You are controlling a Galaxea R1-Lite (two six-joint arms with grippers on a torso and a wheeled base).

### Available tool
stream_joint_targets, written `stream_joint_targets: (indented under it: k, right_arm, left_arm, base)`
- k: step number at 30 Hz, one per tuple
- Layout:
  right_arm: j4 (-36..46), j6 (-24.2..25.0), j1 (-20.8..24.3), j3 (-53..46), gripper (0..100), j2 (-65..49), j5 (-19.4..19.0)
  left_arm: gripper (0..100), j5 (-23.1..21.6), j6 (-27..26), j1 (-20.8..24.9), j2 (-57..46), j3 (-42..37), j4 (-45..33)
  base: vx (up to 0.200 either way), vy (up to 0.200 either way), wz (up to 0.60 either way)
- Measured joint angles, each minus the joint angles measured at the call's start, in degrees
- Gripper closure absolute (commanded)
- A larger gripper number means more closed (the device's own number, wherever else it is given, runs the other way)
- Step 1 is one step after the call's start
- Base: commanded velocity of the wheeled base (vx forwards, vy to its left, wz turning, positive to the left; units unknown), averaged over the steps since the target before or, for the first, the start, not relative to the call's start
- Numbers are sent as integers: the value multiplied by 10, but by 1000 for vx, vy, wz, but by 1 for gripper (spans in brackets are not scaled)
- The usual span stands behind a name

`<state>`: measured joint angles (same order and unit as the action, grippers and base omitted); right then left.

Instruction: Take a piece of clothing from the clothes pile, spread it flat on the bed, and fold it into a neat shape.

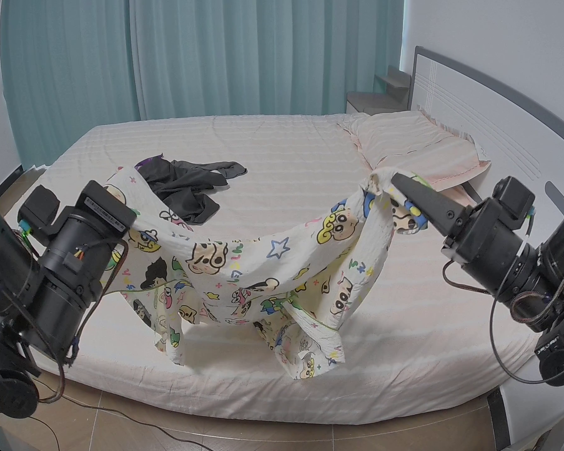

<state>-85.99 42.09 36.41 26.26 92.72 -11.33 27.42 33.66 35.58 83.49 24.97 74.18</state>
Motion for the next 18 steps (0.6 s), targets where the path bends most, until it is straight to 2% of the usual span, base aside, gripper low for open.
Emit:
stream_joint_targets:
  k: [5,12,18]
  right_arm:
    - [34,-3,0,20,100,-52,-11]
    - [124,-4,-4,69,100,-118,-26]
    - [155,0,-41,113,100,-123,-45]
  left_arm:
    - [100,-9,-24,2,-45,9,-30]
    - [100,-15,-36,2,-111,41,-160]
    - [100,-15,-35,-17,-126,52,-190]
  base:
    - [0,0,0]
    - [0,0,0]
    - [0,0,0]
